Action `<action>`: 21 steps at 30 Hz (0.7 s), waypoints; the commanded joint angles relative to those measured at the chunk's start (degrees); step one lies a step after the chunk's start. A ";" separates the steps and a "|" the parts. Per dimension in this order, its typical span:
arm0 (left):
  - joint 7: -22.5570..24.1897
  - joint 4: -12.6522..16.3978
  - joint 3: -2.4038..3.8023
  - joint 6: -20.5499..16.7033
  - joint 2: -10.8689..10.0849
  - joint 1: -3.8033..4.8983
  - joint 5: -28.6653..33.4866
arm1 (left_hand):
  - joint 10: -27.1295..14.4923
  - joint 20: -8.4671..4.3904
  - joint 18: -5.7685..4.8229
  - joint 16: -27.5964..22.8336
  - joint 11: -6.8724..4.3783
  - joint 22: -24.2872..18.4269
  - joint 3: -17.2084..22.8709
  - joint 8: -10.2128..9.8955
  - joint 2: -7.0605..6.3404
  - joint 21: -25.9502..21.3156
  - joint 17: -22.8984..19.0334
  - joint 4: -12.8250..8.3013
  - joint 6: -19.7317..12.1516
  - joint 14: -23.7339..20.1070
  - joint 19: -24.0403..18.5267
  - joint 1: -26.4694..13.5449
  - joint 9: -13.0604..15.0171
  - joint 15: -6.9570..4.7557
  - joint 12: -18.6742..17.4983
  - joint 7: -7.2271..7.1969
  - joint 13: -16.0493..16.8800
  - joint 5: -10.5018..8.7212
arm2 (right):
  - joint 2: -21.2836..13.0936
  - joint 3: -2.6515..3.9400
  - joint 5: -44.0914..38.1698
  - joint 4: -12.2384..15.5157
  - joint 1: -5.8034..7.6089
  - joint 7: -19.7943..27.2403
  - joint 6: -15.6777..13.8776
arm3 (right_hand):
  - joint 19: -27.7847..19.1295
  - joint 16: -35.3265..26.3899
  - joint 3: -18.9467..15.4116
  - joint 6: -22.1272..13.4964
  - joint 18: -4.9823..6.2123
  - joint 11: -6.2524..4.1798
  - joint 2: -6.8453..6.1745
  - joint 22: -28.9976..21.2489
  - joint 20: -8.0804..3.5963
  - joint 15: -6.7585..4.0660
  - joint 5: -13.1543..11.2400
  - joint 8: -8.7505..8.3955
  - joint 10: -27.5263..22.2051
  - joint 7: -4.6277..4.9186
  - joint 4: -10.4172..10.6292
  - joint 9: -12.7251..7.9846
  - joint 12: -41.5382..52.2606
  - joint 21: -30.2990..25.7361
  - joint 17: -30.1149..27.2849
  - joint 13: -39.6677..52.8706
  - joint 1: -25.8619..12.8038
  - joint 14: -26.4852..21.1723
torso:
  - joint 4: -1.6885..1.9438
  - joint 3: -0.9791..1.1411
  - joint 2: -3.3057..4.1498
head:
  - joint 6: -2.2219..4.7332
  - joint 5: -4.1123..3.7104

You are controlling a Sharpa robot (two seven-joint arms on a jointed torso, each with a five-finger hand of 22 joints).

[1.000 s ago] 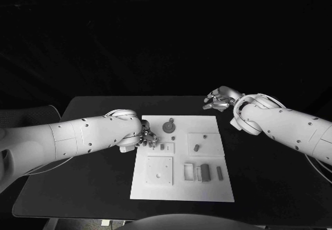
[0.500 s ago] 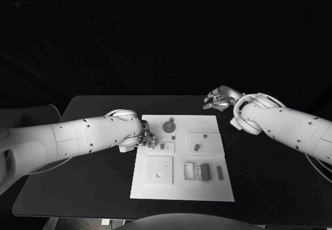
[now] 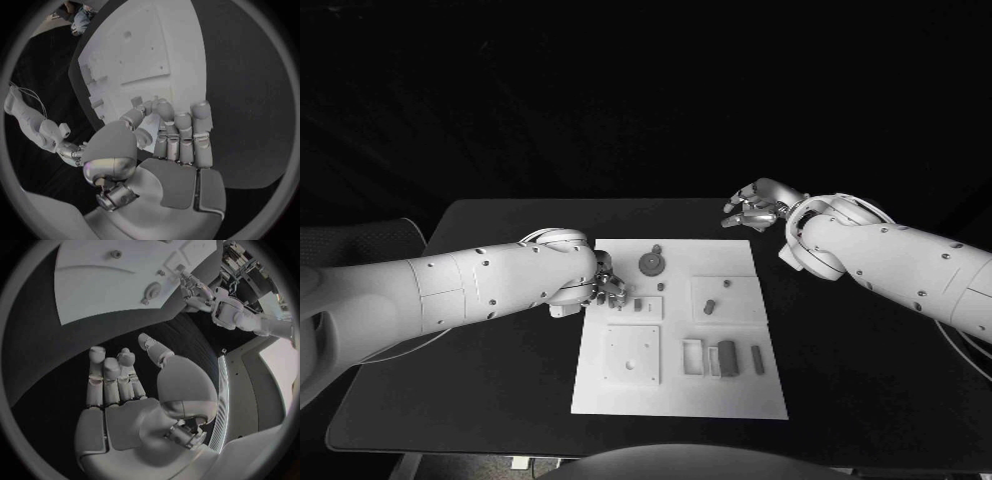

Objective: Assemble the parts on the task board

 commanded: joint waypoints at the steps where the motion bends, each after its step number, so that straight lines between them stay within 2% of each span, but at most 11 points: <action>1: 0.32 0.09 -0.08 1.03 0.16 -0.17 -0.26 | 0.31 -0.81 2.08 0.33 -0.07 1.04 2.27 0.20 1.56 0.20 -0.03 -2.06 0.55 1.14 0.42 1.54 0.18 -1.67 0.24 0.20 0.01 0.33 | 0.03 0.02 -0.39 0.11 0.01 0.18 0.77 | -0.12 0.22 0.00 0.08 0.92 0.11 0.03 -0.08 -0.42 -0.46 0.01 -0.37 -0.38 0.40 0.30 -0.10 0.30 -0.09 -0.09 -0.06 -0.41 0.11 | 0.00 0.02 -0.01 | -0.04 -0.05; 21: 0.30 0.24 -0.07 2.17 0.09 -0.23 -0.93 | 0.51 -0.84 2.04 0.56 -0.22 1.08 2.46 0.24 1.45 0.34 0.02 -2.35 0.90 1.29 0.62 1.93 0.38 -1.78 0.52 0.05 0.08 0.62 | 0.06 0.02 -0.40 0.06 0.00 0.17 0.89 | -0.13 0.23 0.00 0.06 0.92 0.11 0.03 -0.09 -0.43 -0.46 0.01 -0.37 -0.39 0.40 0.32 -0.10 0.33 -0.09 -0.10 -0.08 -0.42 0.10 | 0.03 -0.05 0.00 | -0.18 -0.05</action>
